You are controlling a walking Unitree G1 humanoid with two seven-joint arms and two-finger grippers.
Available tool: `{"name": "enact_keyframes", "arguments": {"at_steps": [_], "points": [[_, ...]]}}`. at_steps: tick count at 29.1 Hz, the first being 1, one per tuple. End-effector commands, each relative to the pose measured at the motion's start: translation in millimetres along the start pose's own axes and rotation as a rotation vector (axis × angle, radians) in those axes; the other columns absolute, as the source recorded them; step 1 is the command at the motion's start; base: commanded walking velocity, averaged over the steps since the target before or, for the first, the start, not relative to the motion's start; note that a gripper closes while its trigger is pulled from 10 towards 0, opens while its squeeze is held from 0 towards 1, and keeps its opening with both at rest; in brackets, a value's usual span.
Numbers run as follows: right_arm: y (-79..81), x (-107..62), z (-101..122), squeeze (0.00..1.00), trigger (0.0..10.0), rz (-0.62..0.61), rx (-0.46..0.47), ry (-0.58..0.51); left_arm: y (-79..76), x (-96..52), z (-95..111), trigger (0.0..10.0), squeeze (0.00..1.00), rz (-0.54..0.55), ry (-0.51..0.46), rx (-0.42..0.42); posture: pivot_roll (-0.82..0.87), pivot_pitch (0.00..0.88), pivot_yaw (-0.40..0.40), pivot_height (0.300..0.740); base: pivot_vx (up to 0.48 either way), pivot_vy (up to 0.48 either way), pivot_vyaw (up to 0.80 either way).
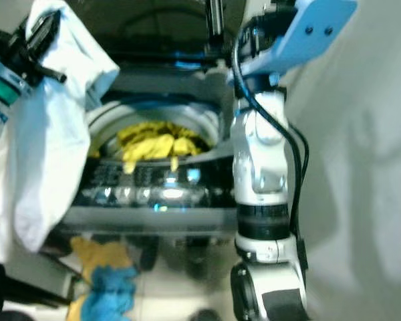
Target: Clothes washing
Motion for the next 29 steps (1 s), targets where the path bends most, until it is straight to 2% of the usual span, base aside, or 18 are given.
{"name": "enact_keyframes", "arguments": {"at_steps": [1, 11, 13, 17, 24, 29], "points": [[-1.9, -0.8, 1.0, 0.00, 10.0, -0.007, 0.002, -0.004, -0.2, 0.2, 8.9, 10.0, 0.00, -0.005, -0.034, 0.009, 0.09, 0.013, 0.062, 0.740, 0.000, 0.000, -0.57], [0.7, -3.7, -6.7, 0.00, 10.0, 0.013, -0.011, 0.028, 0.0, 0.7, 10.0, 10.0, 0.00, -0.004, -0.037, 0.011, 0.09, 0.018, 0.065, 0.740, 0.000, 0.000, -0.11], [4.5, -5.0, -11.0, 0.00, 10.0, 0.034, -0.007, 0.049, 5.8, 1.8, 13.0, 10.0, 0.00, 0.036, -0.051, 0.029, 0.09, 0.018, 0.065, 0.740, 0.000, 0.000, 0.00], [5.9, -5.9, -13.0, 0.00, 10.0, 0.042, -0.007, 0.058, 8.1, 2.2, 13.8, 10.0, 0.00, 0.049, -0.052, 0.008, 0.09, 0.020, 0.065, 0.740, 0.000, 0.000, 0.00], [5.3, -6.3, -14.1, 0.00, 10.0, 0.039, -0.007, 0.062, 9.8, 1.3, 10.8, 10.0, 0.00, 0.056, -0.039, -0.006, 0.09, 0.020, 0.065, 0.740, 0.000, 0.475, 0.00], [4.5, -6.2, -15.1, 0.00, 10.0, 0.037, -0.008, 0.066, 9.3, 1.3, 11.3, 10.0, 0.00, 0.053, -0.044, 0.013, 0.09, 0.020, 0.063, 0.740, 0.000, 0.153, 0.00]]}}
Point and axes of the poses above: a point about 5 cm out from each wrist's last joint towards the gripper, its own x axis pointing out of the wrist towards the gripper, its own z axis along the axis of the wrist's last joint, y = z × x, the point moved 5 cm from there along x, pointing out of the wrist towards the gripper, and after that the axes turned 14 degrees about x, right-handed, at the moved point
